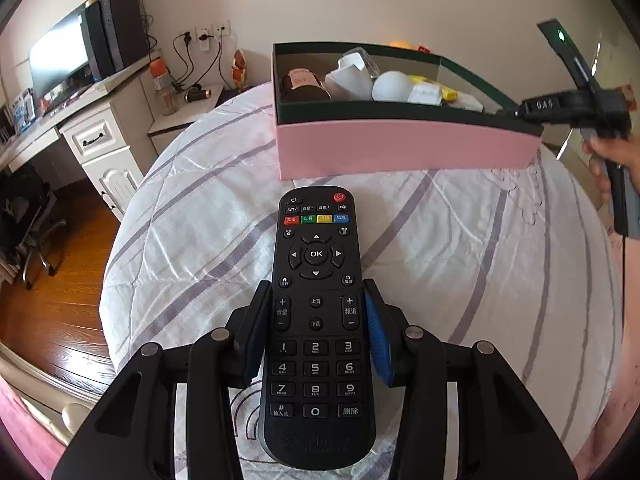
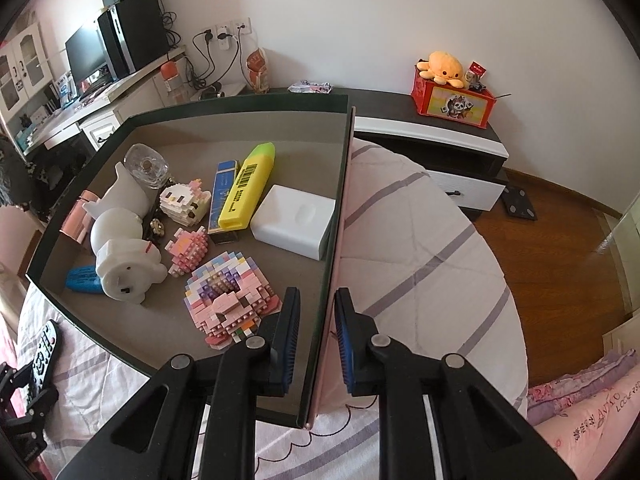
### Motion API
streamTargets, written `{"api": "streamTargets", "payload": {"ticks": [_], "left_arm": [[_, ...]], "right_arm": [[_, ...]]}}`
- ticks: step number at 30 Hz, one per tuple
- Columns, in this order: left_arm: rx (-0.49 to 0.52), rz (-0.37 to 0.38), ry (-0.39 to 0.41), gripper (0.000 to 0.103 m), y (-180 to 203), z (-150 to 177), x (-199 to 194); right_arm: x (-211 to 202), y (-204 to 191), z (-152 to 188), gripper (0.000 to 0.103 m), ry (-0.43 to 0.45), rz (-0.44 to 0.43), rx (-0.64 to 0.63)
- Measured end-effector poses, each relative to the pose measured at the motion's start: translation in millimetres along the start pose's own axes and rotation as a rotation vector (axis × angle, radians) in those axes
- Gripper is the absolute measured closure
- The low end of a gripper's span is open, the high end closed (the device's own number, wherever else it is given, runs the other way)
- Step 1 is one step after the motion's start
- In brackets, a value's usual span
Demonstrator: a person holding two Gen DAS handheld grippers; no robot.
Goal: Organize rigid objects
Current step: 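Carry the black remote into the pink box and open the left tool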
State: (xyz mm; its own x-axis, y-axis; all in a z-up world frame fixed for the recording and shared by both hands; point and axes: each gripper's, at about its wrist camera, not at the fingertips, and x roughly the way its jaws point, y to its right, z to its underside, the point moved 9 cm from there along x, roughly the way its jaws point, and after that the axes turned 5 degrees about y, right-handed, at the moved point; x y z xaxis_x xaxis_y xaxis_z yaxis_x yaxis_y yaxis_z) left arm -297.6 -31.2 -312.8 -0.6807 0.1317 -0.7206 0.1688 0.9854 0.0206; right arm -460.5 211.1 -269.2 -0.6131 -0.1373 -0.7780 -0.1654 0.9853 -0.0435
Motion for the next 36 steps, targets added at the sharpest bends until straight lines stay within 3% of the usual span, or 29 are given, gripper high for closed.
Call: {"api": "streamTargets", "payload": {"ticks": [22,36], "left_arm": [[0.034,-0.025,0.092,0.059,-10,-36,-38],[0.097,-0.029,0.135,0.059,-9,-100,-29]], "right_arm": [[-5,0,-1,0.092,-0.010,0.016,-0.025],[-8,-1,1,0.092,-0.023,0.017,-0.030]]}}
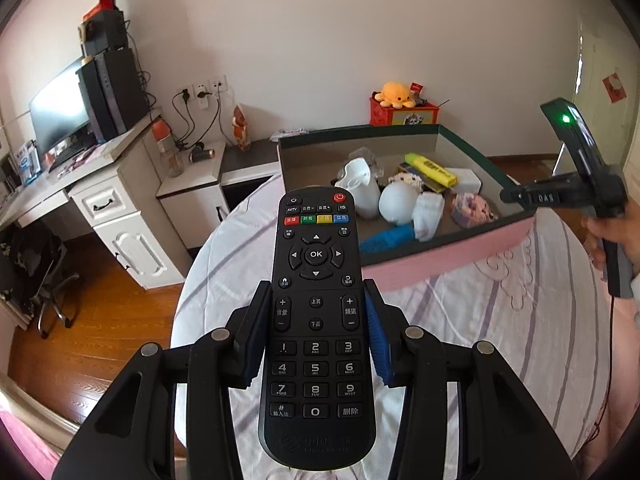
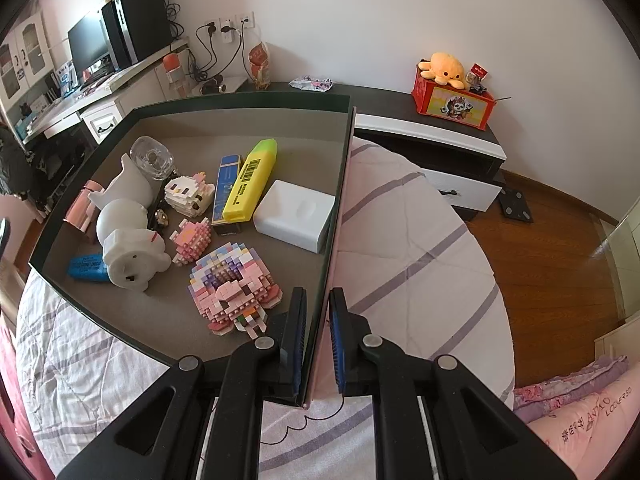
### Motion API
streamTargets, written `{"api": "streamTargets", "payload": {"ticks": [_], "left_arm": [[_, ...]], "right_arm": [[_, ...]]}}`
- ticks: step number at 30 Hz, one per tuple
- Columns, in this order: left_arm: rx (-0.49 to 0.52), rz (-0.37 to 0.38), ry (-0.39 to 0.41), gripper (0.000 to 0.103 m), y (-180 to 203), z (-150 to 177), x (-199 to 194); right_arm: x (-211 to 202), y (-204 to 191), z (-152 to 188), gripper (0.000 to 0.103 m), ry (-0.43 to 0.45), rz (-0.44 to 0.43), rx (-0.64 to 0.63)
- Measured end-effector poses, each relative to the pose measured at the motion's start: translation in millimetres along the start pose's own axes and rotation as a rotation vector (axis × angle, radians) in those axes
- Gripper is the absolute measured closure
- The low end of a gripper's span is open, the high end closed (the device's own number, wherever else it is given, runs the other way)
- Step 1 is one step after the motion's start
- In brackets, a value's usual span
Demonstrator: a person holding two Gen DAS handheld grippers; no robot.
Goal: Organize rigid objects
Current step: 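Carry the black remote into the pink box and open the left tool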
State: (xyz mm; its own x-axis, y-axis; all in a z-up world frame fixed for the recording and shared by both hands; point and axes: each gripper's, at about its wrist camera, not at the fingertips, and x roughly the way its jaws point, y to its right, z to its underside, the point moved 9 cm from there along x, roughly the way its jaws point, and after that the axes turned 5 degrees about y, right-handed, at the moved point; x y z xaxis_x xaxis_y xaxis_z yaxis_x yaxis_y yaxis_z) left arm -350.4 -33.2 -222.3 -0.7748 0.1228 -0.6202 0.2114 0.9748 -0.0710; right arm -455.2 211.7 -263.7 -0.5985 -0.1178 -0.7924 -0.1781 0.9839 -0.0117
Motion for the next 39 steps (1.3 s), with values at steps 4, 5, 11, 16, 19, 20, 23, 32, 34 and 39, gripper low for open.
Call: {"api": "streamTargets", "payload": {"ticks": [4,5,11,16,19,20,23,32,34,39], "left_arm": [[0.019,0.018,-0.005,0.059,4,-16,13],[0.020,0.033,-0.005,0.059,7,-23,18],[0.057,0.111,-0.021,0.059,29,-58,46],[0.107,0.164,-0.059,0.059,54,-80,77],[0.136,0.200,-0.095,0.059,72,-86,98],[0.154,0.203,-0.110,0.059,79,-87,106],[0.183,0.216,-0.141,0.059,95,-88,123],[0.146,0.229,-0.191,0.059,128,-93,155],[0.123,0.219,-0.196,0.059,133,-93,160],[0.105,0.210,-0.200,0.059,146,-91,167]], "right_arm": [[0,1,0,0.092,0.000,-0.001,-0.001],[0,0,0,0.092,0.000,0.000,-0.002],[0,-1,1,0.092,-0.002,-0.010,-0.003],[1,-1,0,0.091,-0.005,-0.023,-0.011],[1,-1,0,0.090,-0.007,-0.033,-0.014],[1,-1,0,0.090,-0.007,-0.037,-0.015],[1,-1,0,0.090,-0.005,-0.043,-0.021],[2,-2,0,0.089,0.003,-0.033,-0.044],[2,-1,0,0.089,0.003,-0.036,-0.045],[2,0,0,0.089,0.005,-0.041,-0.046]]}}
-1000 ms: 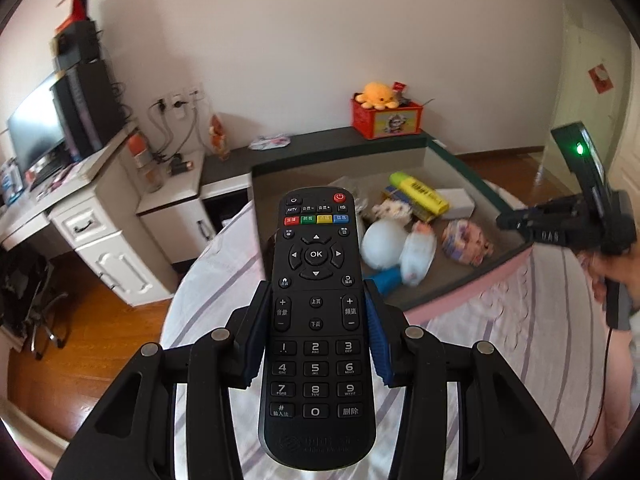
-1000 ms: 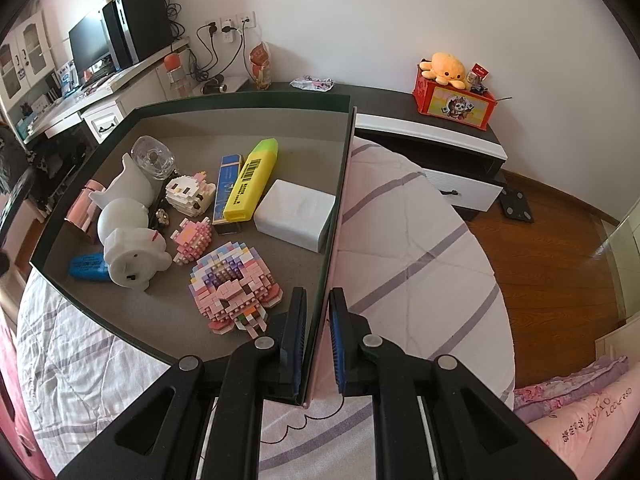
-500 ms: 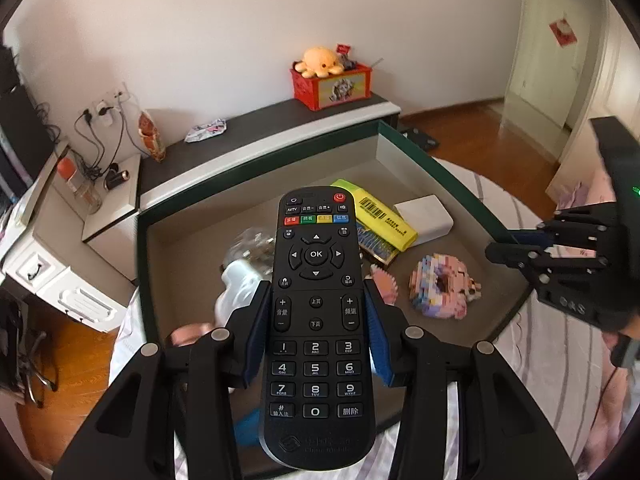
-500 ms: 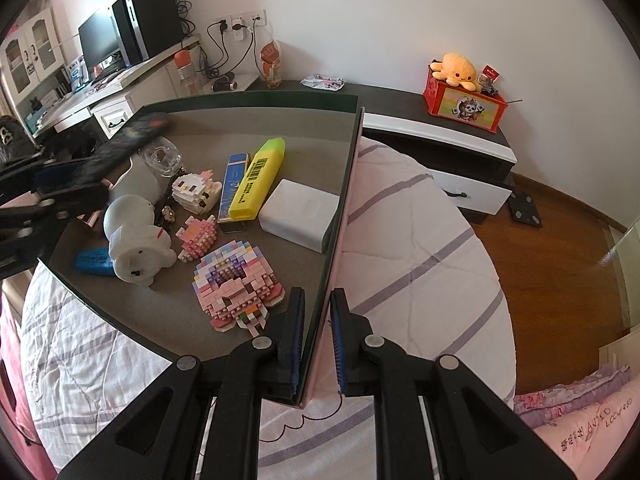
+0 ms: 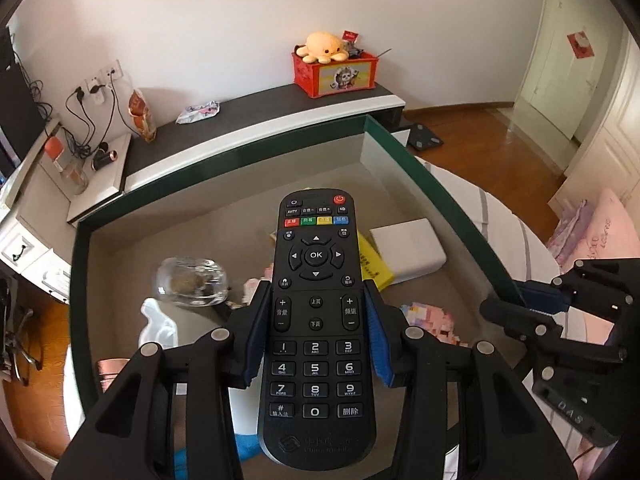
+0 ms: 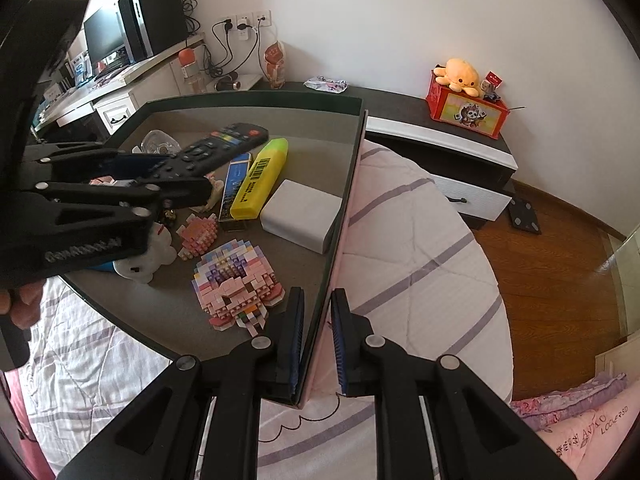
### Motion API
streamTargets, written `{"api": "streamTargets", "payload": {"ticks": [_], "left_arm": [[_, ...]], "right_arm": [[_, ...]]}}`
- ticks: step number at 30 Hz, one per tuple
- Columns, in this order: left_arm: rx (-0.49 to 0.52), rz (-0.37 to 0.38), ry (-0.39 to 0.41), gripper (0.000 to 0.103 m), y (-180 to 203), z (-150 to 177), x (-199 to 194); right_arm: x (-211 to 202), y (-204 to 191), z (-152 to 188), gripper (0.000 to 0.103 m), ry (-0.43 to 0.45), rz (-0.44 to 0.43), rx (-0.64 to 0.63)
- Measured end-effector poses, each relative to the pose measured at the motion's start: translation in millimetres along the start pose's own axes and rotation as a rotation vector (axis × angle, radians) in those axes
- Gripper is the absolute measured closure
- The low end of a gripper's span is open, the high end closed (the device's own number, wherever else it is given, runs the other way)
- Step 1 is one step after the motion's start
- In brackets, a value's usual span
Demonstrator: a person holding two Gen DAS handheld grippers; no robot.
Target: Organize rigid objects
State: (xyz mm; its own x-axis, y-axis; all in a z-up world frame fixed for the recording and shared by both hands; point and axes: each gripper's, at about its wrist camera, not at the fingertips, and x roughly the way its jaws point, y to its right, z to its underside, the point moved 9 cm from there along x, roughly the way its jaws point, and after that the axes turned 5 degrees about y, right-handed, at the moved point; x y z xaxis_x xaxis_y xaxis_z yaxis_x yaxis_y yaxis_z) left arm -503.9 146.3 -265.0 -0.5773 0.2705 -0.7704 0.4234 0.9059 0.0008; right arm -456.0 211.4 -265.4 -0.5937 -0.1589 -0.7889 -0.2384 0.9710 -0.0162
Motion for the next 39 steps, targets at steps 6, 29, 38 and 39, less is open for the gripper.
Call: {"api": "streamTargets", "payload": {"ticks": [6,29,38,39], "left_arm": [[-0.027,-0.036,0.029,0.054,-6,2,-3],[-0.150,-0.115,0.165,0.000,-56,17,-60],[-0.194,-0.141,0.220,0.000,-76,33,-87],[-0.203,-0.141,0.227,0.000,-77,34,-90]], "right_arm": [[0,0,0,0.089,0.001,-0.002,0.002],[-30,-15,-22,0.030,0.111,0.017,0.019],[-63,-46,-49,0.000,0.277,0.015,0.004],[-64,-50,-51,0.000,0.285,0.011,0.001]]}}
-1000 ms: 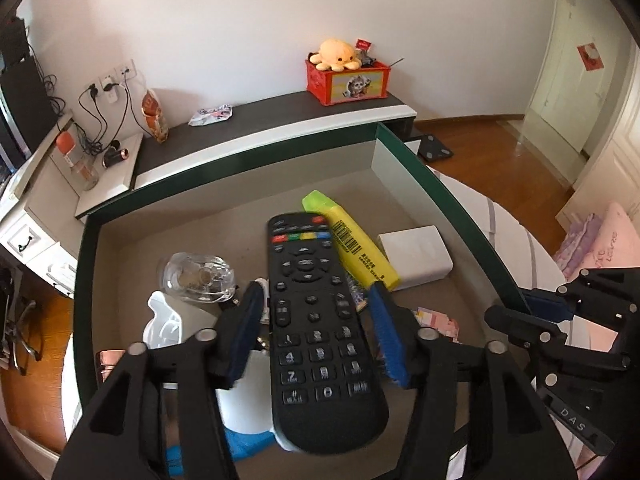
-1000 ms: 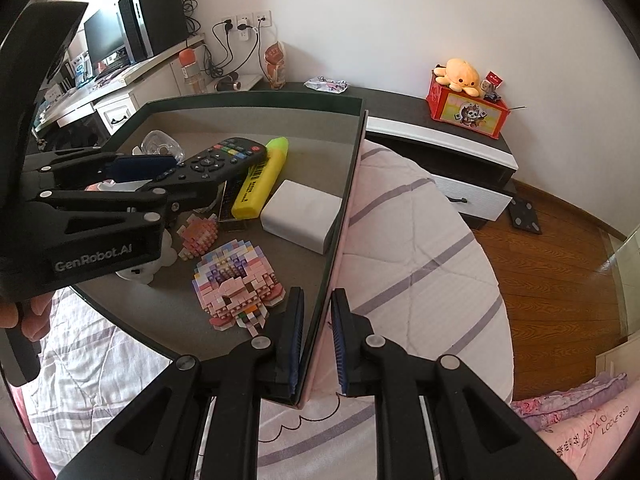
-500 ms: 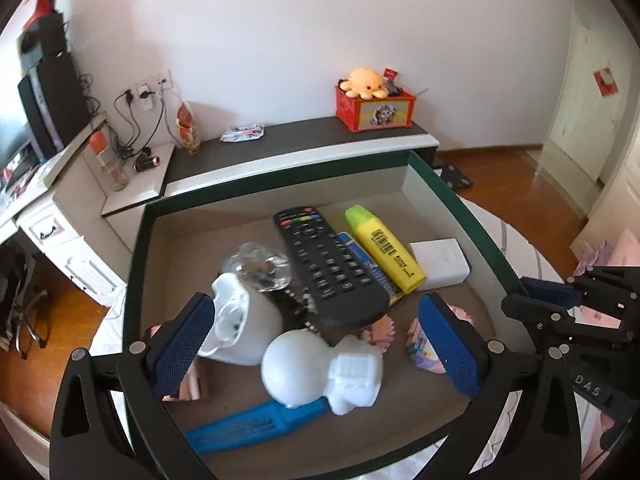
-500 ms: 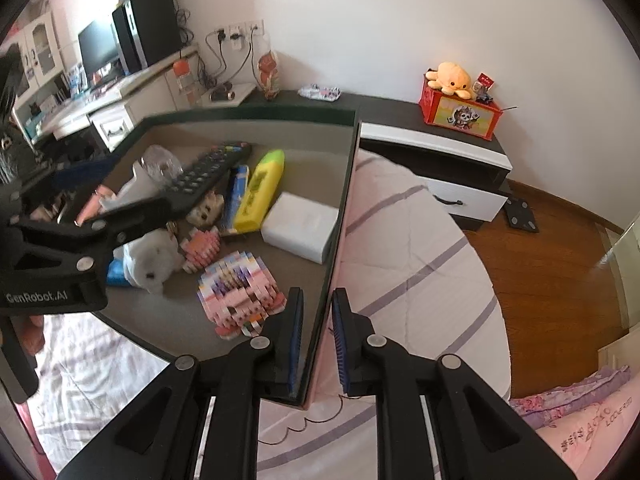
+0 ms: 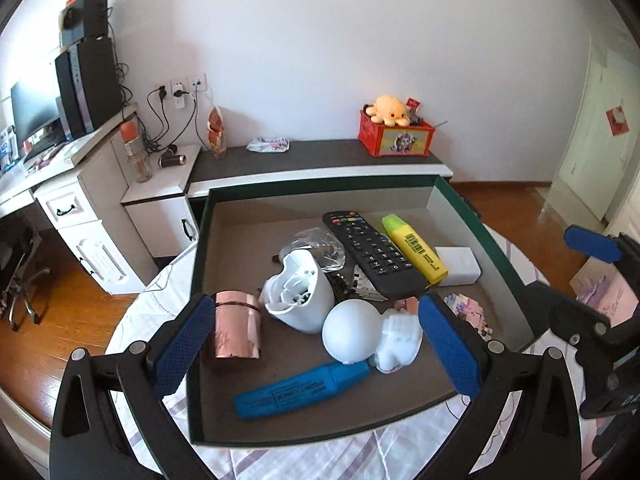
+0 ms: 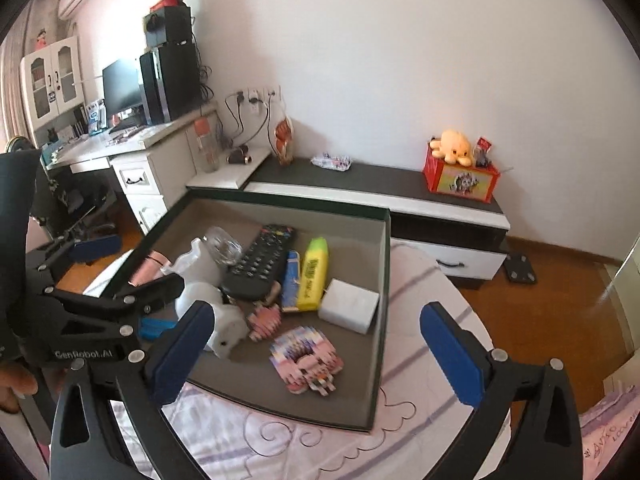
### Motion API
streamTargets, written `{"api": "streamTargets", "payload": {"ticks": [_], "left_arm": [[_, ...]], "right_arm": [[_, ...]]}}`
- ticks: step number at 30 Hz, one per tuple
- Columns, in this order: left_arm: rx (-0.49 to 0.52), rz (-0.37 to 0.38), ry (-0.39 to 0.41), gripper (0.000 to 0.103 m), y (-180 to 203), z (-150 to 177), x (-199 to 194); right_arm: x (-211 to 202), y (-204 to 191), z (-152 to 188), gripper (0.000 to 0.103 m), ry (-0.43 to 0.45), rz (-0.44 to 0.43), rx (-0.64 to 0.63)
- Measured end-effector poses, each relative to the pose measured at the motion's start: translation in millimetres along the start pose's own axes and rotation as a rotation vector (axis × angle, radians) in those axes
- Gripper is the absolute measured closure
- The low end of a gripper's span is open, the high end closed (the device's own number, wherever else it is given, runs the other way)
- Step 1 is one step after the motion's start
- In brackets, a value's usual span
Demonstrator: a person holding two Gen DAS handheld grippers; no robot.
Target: Organize rigid objects
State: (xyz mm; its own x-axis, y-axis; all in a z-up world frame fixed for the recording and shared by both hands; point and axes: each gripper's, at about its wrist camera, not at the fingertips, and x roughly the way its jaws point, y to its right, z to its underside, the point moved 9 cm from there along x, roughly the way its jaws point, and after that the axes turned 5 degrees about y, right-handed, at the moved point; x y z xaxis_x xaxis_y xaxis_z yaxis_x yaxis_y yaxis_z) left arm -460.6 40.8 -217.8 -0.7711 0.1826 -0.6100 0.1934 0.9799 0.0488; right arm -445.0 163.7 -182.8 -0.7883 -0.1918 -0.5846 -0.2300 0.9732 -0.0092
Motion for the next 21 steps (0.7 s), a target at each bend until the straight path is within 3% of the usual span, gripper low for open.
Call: {"api": "streamTargets", "payload": {"ticks": [11,21], "left_arm": [[-0.045,0.021,0.054,0.000,-5,5,-28],[-0.033,-0.031,0.110,0.000,-8,-1,-51]], "right_arm": [[-7,-16,1,0.000,0.045,-0.004,-0.011],[-20,-22,0,0.000,0.079,-0.025,-0.005]]}}
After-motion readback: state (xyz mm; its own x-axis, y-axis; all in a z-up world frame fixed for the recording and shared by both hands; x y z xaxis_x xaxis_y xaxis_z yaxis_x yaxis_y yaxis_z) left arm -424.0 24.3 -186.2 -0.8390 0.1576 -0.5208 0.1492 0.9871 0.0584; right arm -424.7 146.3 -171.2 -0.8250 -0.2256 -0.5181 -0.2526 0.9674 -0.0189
